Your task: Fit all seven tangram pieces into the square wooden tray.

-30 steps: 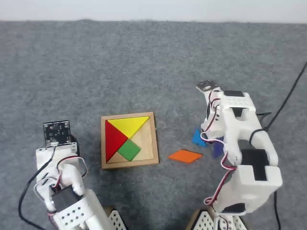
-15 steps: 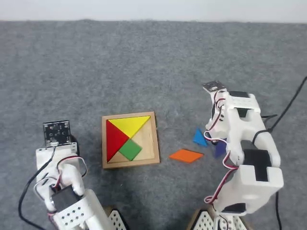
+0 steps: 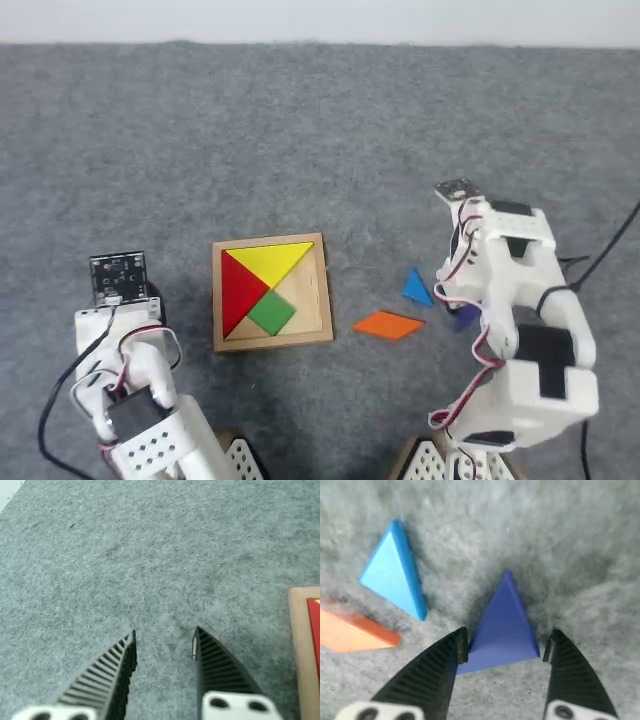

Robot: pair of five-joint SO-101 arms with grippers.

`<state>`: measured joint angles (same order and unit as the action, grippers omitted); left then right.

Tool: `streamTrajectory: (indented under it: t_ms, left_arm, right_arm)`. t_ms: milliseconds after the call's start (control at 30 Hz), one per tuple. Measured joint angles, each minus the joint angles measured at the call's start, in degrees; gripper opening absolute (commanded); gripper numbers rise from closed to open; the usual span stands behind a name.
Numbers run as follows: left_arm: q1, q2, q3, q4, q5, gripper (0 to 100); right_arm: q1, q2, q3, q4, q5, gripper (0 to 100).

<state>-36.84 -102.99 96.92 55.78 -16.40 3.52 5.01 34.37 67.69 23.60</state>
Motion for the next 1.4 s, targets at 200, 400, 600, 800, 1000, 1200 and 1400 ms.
streamTrajectory:
  t_ms: [200, 400, 600, 800, 1000, 1200, 1400]
  left_arm:
    - [0.00, 0.00, 0.00, 0.00, 0.00, 18]
    - [0.00, 0.00, 0.00, 0.00, 0.00, 18]
    - [0.00, 0.00, 0.00, 0.00, 0.00, 18]
    - [0.00, 0.00, 0.00, 0.00, 0.00, 18]
    - [0.00, 0.00, 0.00, 0.00, 0.00, 18]
    - [0.00, 0.00, 0.00, 0.00, 0.00, 18]
    - [0.00, 0.00, 0.00, 0.00, 0.00, 18]
  right_arm:
    - [0.00, -2.37, 2.73, -1.58, 0.00, 27.0]
    - [0.00, -2.37, 3.08, -2.37, -0.18, 20.3]
    - [1.14, -2.99, 3.08, -2.64, -0.26, 13.1]
    - [1.23, -2.99, 3.16, -2.64, -0.35, 13.1]
    - [1.23, -2.99, 3.16, -2.64, -0.53, 12.7]
    - [1.23, -2.37, 2.11, -1.32, -0.62, 12.6]
    - [0.79, -2.37, 1.05, 1.32, -2.02, 12.6]
